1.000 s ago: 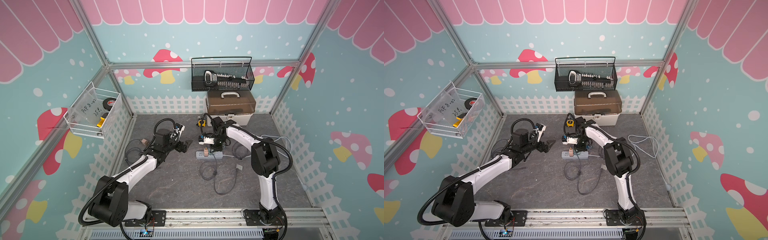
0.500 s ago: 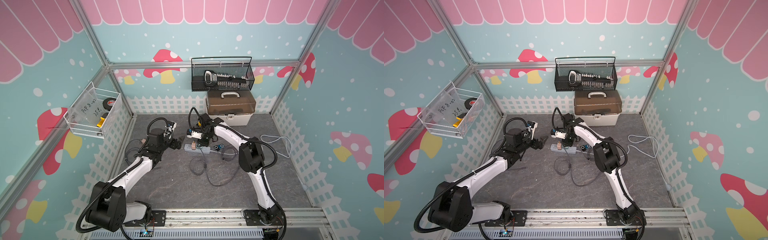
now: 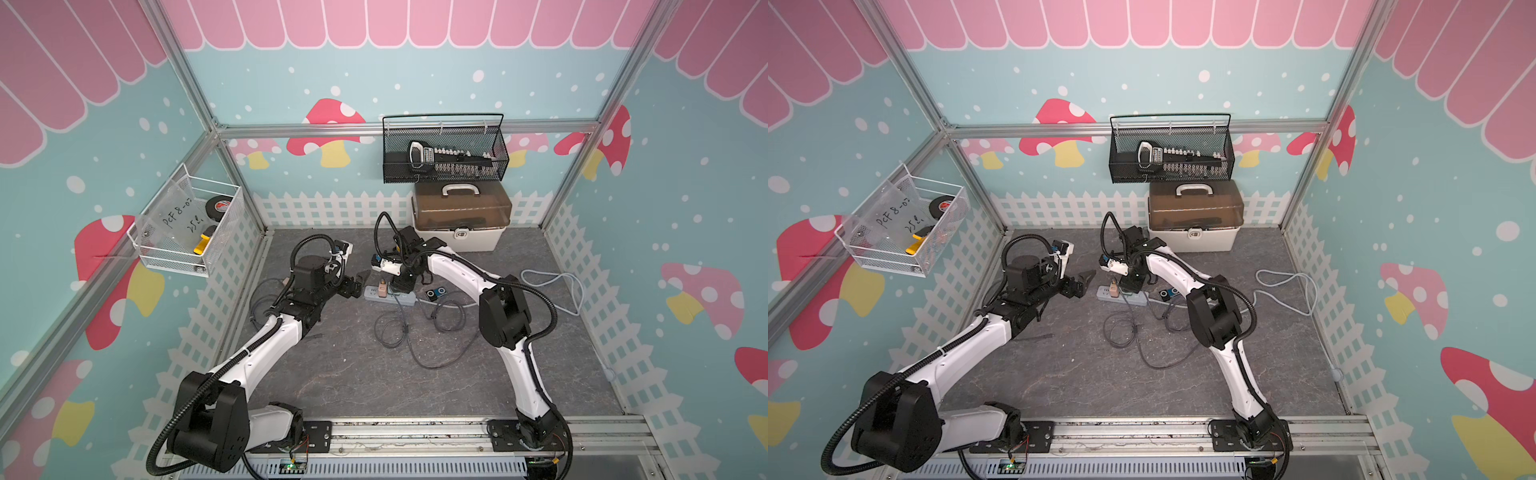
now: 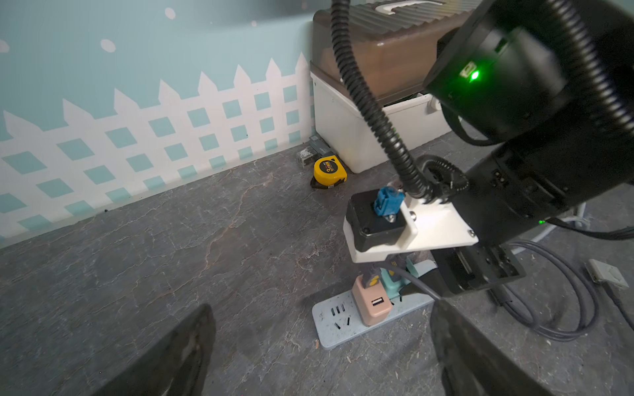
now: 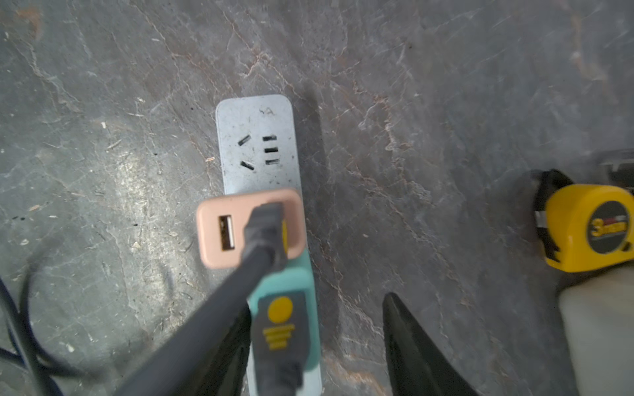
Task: Charge mp3
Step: Insert the plug into the socket, then pick up the charging cable from the center of the board.
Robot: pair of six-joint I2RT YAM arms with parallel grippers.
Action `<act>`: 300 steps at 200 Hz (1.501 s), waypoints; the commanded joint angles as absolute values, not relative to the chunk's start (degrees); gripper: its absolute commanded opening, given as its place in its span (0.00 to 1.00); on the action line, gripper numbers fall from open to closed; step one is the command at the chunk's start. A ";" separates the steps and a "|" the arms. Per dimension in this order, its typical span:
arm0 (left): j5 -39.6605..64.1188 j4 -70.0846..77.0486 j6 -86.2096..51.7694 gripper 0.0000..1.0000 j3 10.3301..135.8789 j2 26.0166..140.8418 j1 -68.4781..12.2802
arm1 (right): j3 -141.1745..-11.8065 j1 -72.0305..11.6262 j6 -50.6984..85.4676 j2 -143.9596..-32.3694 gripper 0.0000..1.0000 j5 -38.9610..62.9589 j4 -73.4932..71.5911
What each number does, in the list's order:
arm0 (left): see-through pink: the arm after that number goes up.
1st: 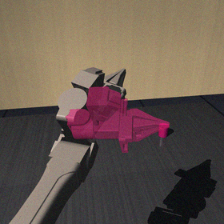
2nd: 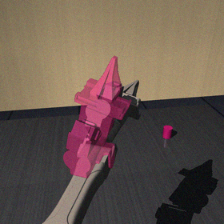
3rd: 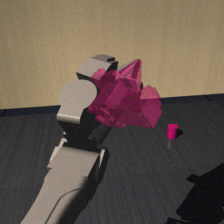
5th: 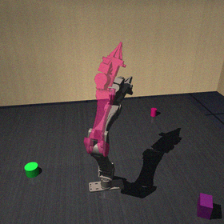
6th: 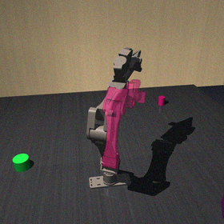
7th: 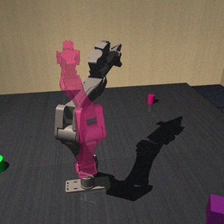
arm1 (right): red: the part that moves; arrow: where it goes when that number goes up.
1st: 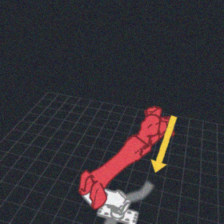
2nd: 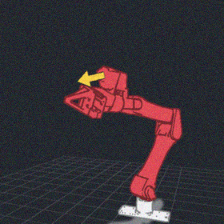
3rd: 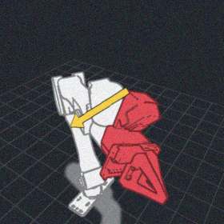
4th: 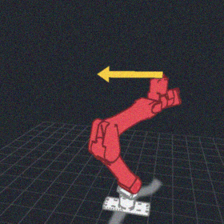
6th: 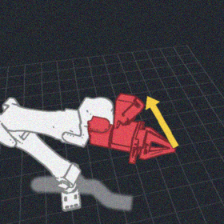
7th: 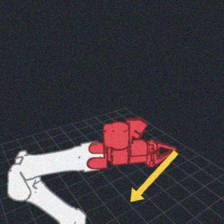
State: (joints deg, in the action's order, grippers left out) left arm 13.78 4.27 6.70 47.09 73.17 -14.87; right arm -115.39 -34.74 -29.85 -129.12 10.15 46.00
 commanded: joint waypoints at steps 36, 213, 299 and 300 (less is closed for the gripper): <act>15.13 -0.38 11.17 0.95 53.90 73.43 -18.81 | -107.73 -31.27 -33.77 -115.45 0.64 8.92 45.06; 17.39 -2.52 15.15 0.93 72.05 91.49 -27.33 | -76.73 -0.35 -33.90 -107.40 0.45 11.65 40.69; 17.65 -3.23 15.16 0.94 76.50 96.53 -27.25 | -72.71 2.71 -36.34 -108.37 0.35 12.98 42.91; 17.66 -3.28 15.14 0.94 76.53 96.56 -27.25 | -72.66 2.72 -36.36 -108.37 0.35 12.95 42.99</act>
State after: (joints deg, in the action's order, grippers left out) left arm 17.37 -2.15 13.93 74.43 95.59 -27.14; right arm -73.65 1.85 -34.46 -108.36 11.09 40.95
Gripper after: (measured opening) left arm 0.935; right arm 0.350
